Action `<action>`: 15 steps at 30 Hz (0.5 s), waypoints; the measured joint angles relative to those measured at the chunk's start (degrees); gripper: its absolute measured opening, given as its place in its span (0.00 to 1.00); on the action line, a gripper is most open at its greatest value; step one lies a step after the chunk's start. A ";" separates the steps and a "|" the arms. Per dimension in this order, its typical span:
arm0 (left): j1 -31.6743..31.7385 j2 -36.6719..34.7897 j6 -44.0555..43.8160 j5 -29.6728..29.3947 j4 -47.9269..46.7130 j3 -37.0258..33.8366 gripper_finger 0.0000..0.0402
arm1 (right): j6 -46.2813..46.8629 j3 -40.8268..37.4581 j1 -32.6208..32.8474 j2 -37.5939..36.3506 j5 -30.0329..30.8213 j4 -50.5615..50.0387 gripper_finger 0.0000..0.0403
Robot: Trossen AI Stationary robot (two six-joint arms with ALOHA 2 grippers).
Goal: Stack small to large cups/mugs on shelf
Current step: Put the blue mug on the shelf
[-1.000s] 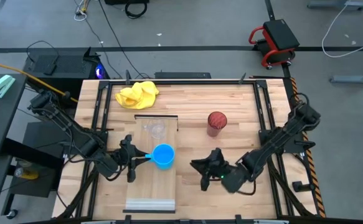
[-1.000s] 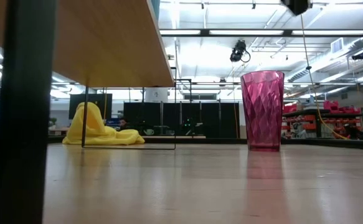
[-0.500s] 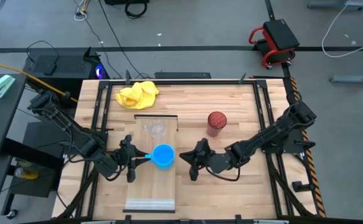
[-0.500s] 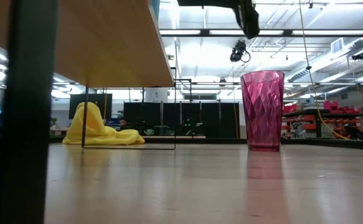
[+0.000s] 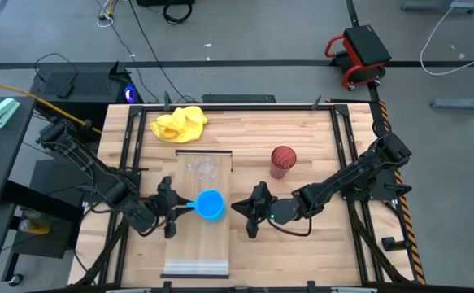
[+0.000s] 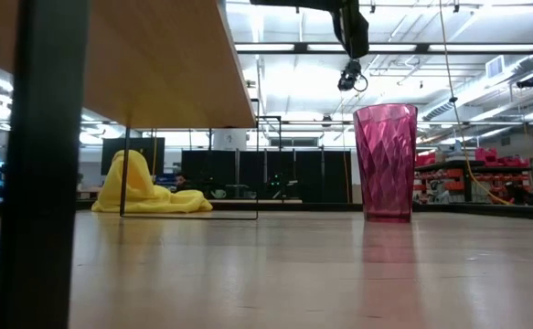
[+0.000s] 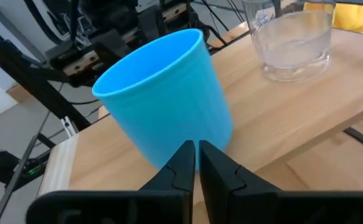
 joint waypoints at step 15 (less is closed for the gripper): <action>-1.31 -1.67 -0.71 0.03 -2.61 -0.04 0.19 | -0.31 0.00 -1.71 0.00 -3.89 0.98 0.07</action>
